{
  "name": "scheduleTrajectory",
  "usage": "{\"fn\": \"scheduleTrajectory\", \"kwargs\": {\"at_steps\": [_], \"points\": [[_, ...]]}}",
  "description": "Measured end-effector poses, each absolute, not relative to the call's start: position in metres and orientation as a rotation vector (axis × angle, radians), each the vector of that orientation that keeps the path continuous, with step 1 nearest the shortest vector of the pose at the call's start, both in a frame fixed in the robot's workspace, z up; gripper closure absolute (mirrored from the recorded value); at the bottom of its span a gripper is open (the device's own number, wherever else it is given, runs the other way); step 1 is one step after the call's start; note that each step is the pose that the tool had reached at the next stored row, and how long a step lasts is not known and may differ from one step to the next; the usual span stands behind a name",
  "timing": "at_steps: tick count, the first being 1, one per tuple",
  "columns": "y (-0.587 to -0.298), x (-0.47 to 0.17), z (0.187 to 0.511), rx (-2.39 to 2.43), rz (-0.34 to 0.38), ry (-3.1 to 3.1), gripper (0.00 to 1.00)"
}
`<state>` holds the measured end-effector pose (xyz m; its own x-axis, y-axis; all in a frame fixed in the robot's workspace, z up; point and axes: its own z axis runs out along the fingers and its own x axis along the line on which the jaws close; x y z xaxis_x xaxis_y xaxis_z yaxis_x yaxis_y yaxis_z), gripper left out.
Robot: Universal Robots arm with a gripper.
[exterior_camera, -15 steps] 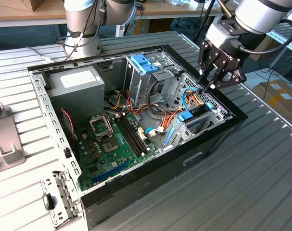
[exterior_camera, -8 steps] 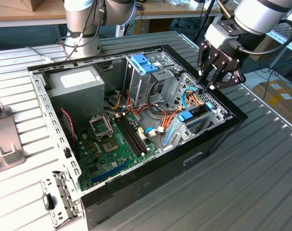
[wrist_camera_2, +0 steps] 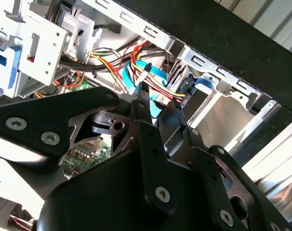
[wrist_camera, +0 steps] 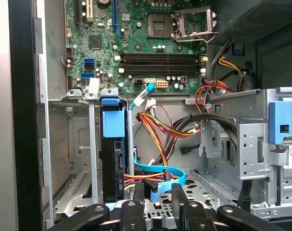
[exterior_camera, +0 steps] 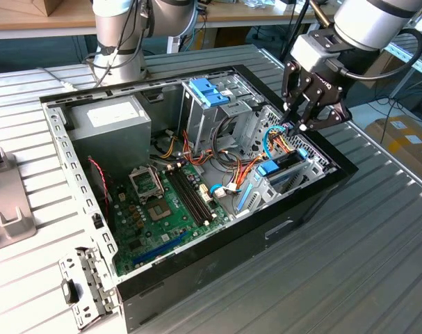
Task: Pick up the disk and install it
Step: 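Insert the second disk wire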
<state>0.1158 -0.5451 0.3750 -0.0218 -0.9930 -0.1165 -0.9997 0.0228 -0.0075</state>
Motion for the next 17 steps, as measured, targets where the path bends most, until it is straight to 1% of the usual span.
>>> {"fn": "scheduleTrajectory", "kwargs": {"at_steps": [5, 7, 9, 17], "points": [[-0.5451, 0.1157, 0.3750, -2.133, 0.116, 2.181, 0.65], [-0.5452, 0.1157, 0.3750, -2.133, 0.116, 2.181, 0.78], [-0.5453, 0.1157, 0.3750, -2.133, 0.116, 2.181, 0.89], [-0.5455, 0.1157, 0.3750, -2.133, 0.116, 2.181, 0.89]]}}
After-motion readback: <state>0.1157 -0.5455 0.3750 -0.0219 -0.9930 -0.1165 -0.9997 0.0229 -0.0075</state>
